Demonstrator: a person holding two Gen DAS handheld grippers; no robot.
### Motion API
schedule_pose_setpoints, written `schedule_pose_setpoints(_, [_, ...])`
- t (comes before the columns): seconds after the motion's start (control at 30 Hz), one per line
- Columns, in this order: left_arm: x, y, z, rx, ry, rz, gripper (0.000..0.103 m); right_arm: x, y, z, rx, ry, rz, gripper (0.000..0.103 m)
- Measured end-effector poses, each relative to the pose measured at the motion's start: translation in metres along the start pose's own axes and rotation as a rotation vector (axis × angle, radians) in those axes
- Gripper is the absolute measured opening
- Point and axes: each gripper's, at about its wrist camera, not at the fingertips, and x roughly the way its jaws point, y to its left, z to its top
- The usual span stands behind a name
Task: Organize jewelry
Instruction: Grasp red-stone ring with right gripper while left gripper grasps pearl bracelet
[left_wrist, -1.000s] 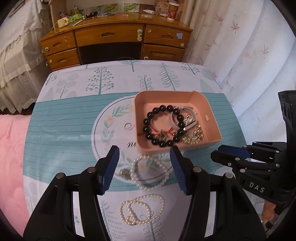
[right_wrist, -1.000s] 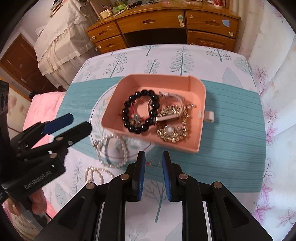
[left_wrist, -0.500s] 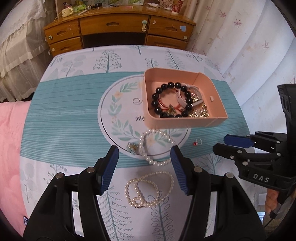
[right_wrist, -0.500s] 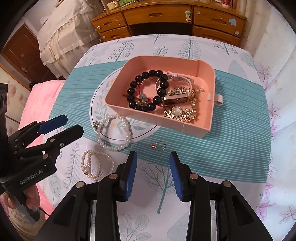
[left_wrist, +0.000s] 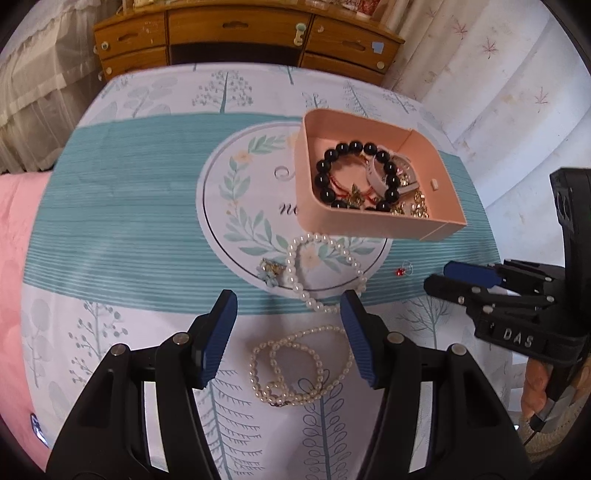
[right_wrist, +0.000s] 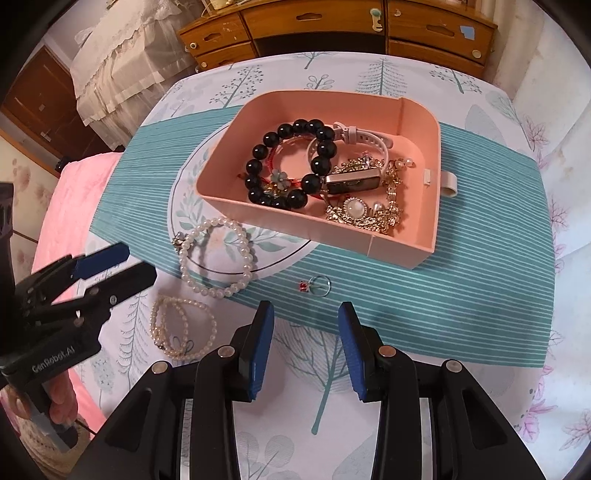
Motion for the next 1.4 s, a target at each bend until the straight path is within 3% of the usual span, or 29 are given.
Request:
schedule_pose_setpoints(0.2, [0.019, 0.003, 0.000, -0.064, 0.072, -0.041, 0.055, 0.016, -0.007, 0.008, 0.027, 0.020, -0.005, 0.037])
schedule_pose_setpoints(0.67, [0.033, -0.002, 0.002, -0.099, 0.093, -0.041, 0.055, 0.031, 0.002, 0.014, 0.009, 0.033, -0.011, 0.037])
schedule_pose_setpoints(0.9, [0.045, -0.001, 0.004, -0.147, 0.117, -0.050, 0.046, 0.046, 0.007, 0.020, -0.017, 0.051, -0.059, 0.036])
schedule_pose_setpoints(1.1, [0.047, -0.002, 0.007, -0.166, 0.115, -0.043, 0.044, 0.055, 0.018, 0.022, -0.065, 0.058, -0.109, 0.026])
schedule_pose_setpoints(1.2, [0.049, -0.004, 0.009, -0.176, 0.111, -0.035, 0.036, 0.057, 0.019, 0.024, -0.065, 0.058, -0.114, 0.021])
schedule_pose_setpoints(1.27, [0.050, -0.003, 0.009, -0.183, 0.111, -0.032, 0.022, 0.059, 0.021, 0.026, -0.068, 0.058, -0.116, 0.020])
schedule_pose_setpoints(1.4, [0.053, -0.003, 0.009, -0.189, 0.117, -0.041, 0.012, 0.058, 0.019, 0.025, -0.063, 0.058, -0.108, 0.020])
